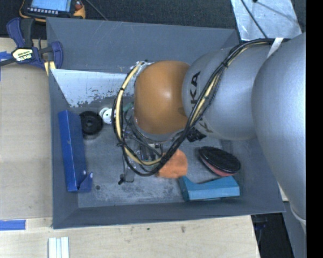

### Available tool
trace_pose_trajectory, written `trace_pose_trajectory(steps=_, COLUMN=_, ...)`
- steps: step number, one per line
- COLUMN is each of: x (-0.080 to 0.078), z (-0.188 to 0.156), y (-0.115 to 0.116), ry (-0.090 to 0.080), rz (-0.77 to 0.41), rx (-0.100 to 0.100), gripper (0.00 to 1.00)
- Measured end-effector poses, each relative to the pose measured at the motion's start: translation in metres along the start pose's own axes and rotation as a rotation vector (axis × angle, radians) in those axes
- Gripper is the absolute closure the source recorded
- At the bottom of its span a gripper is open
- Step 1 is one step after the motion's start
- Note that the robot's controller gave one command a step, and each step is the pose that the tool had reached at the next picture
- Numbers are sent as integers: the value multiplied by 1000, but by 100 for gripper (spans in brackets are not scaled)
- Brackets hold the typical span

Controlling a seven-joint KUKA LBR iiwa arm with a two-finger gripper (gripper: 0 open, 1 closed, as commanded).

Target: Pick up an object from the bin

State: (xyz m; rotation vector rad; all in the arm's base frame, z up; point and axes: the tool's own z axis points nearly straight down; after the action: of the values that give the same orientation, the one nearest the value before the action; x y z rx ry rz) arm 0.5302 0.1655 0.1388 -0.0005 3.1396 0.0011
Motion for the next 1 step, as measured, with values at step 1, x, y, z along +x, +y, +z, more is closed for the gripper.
trace_pose_trajectory(steps=1, x=-39, z=-17, y=-38, ry=2, rz=-69, rx=-2, gripper=0)
